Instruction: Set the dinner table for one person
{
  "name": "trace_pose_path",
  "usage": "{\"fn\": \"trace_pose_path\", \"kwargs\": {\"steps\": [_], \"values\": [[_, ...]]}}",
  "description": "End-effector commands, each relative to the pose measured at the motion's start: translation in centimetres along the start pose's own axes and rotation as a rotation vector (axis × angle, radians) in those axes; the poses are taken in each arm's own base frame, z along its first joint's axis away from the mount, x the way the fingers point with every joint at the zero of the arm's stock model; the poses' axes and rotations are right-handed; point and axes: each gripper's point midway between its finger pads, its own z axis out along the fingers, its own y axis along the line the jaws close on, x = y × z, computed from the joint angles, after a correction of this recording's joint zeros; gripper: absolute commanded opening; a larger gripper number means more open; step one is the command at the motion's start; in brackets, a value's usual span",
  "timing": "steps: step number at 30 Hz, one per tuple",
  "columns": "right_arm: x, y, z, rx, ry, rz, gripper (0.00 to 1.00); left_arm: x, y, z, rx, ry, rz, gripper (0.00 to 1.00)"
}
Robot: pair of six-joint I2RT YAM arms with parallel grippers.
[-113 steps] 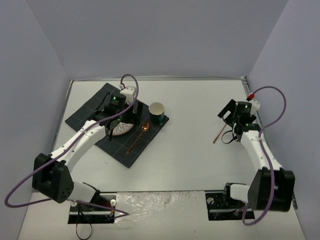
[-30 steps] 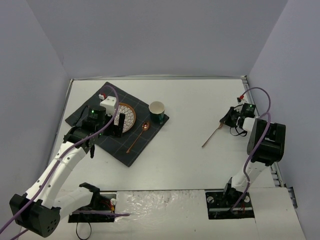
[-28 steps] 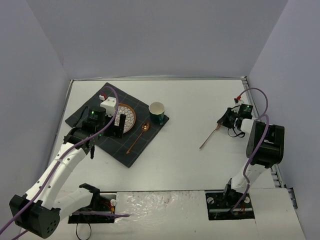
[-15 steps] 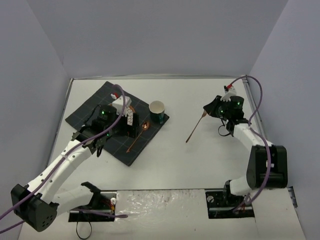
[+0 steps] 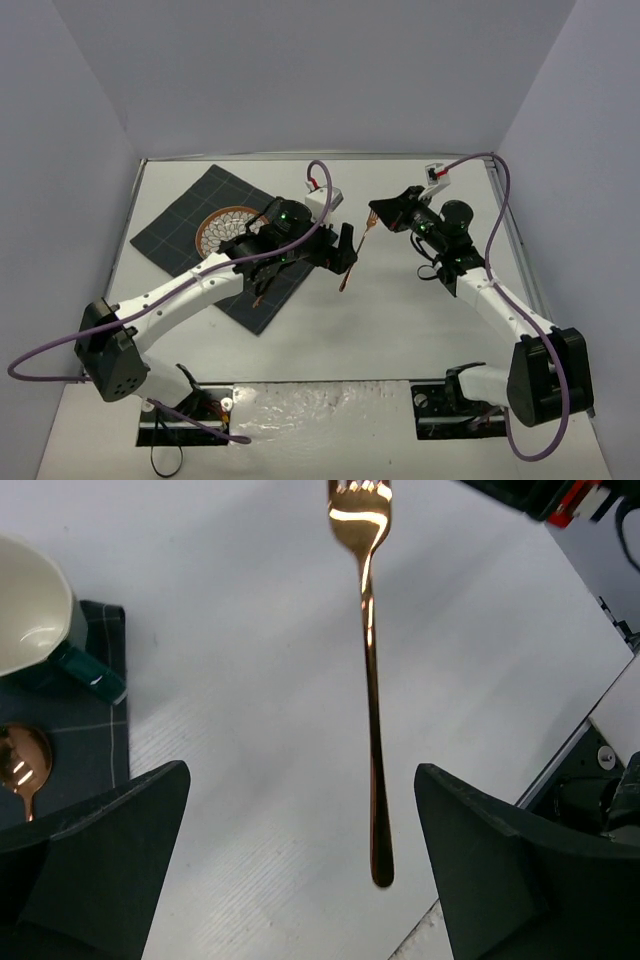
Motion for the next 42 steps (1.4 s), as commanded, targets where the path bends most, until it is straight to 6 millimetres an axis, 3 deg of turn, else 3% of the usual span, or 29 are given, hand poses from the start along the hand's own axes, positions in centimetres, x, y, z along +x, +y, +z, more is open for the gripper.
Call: {"fn": "trace_pose_path", "kwargs": {"steps": [1, 14, 30, 42], "values": [[-3.1, 4.6, -0.3, -0.152, -0.120, -0.036, 0.00, -5.5, -2.6, 0.0, 0.052, -0.163, 0.009, 0.87], [-2.7, 5.3, -0.3, -0.164, -0.122, -0.040, 0.00, -5.6, -3.1, 1.5, 0.062, -0.164, -0.007, 0.45], [-1.9, 5.6, 0.0, -0.164, -0.103, -0.051, 0.00, -5.7, -3.2, 1.7, 0.055, -0.158, 0.007, 0.32], [-1.5, 5.8, 0.2, -0.170, -0.090, -0.063, 0.00, -5.7, -3.2, 1.8, 0.054, -0.155, 0.013, 0.00]]}}
